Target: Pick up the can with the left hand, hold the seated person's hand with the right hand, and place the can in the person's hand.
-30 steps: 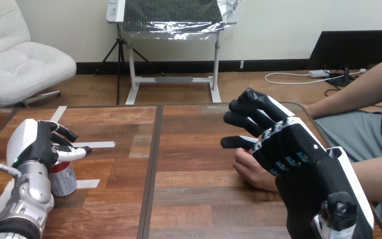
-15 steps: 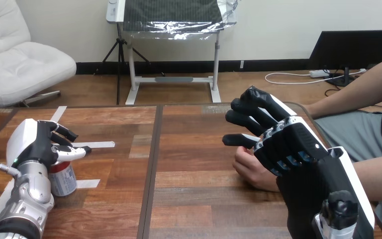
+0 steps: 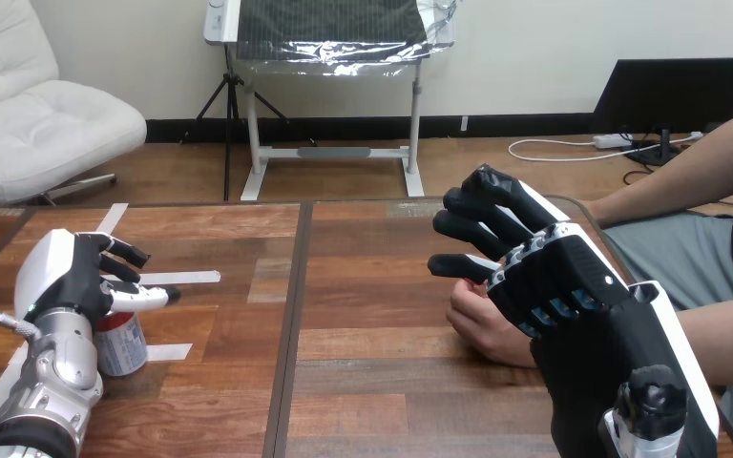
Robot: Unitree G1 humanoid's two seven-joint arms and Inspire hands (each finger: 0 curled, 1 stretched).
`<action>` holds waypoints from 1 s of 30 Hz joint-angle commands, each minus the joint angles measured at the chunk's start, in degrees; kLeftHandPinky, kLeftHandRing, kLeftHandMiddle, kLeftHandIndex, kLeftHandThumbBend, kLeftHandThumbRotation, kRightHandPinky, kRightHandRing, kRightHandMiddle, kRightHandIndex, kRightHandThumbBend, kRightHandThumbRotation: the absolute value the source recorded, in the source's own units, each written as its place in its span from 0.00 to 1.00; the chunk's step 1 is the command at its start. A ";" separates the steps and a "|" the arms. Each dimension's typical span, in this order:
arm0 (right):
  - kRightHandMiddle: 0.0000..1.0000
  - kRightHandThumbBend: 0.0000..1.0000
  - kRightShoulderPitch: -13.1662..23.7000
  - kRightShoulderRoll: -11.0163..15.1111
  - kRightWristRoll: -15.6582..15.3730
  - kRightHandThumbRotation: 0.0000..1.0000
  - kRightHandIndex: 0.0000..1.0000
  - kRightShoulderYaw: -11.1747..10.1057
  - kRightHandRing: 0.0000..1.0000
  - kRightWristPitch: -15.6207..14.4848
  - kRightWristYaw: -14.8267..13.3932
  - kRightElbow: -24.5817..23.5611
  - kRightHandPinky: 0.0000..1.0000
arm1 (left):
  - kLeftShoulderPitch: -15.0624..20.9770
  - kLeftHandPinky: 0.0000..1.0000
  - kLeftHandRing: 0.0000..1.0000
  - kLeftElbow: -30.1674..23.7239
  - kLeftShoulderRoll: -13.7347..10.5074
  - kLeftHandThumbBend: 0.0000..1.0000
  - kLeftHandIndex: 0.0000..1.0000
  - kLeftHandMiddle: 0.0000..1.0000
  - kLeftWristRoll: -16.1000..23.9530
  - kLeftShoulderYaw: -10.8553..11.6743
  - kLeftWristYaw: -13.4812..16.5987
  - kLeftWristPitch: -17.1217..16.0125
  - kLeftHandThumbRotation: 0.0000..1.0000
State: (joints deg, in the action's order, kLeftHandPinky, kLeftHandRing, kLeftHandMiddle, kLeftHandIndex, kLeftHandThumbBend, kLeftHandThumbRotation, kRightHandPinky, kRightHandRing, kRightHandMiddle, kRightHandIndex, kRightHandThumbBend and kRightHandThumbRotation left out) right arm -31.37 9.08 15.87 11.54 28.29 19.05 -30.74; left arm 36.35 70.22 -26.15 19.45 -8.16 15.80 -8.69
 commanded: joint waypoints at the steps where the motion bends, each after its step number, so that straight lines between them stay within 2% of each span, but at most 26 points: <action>1: 0.86 1.00 1.47 -0.75 1.09 0.87 0.86 0.14 0.85 0.03 -0.51 -1.56 0.76 | 4.48 0.51 0.63 -1.86 -1.77 0.86 0.64 0.68 1.62 -1.08 -0.68 0.72 0.00; 5: 0.86 1.00 1.53 -0.73 1.11 0.87 0.86 0.10 0.85 0.25 -0.45 -1.47 0.77 | 5.25 0.56 0.68 -1.76 -2.06 0.87 0.68 0.72 4.06 -2.78 -1.33 3.67 0.02; 8: 0.86 1.00 1.52 -0.70 1.09 0.87 0.86 0.04 0.85 0.43 -0.41 -1.38 0.77 | 5.67 0.63 0.72 -1.73 -2.14 0.89 0.71 0.75 5.13 -3.49 -1.79 5.22 0.09; 15: 0.86 1.00 1.52 -0.60 1.20 0.87 0.86 0.01 0.85 0.21 -0.44 -1.53 0.77 | 6.05 0.73 0.77 -2.31 -2.36 0.94 0.75 0.78 6.17 -4.14 -2.95 6.89 0.20; 24: 0.86 1.00 1.66 -0.60 1.35 0.87 0.86 0.02 0.85 0.49 -0.27 -1.31 0.77 | 6.49 0.79 0.80 -2.75 -2.87 0.98 0.77 0.80 7.74 -5.09 -4.99 8.34 0.28; 30: 0.86 1.00 1.78 -0.57 1.43 0.87 0.86 -0.01 0.85 0.85 -0.04 -1.06 0.78 | 6.70 0.79 0.81 -2.42 -3.06 0.99 0.78 0.81 7.73 -5.29 -5.90 8.81 0.30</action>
State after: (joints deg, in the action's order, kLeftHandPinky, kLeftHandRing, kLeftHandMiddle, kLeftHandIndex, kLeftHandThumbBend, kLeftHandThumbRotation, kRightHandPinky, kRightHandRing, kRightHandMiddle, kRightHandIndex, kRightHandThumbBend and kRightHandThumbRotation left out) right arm -31.42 9.10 16.09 11.53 28.28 18.98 -30.74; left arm 38.78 69.75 -27.50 26.28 -12.59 10.44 0.02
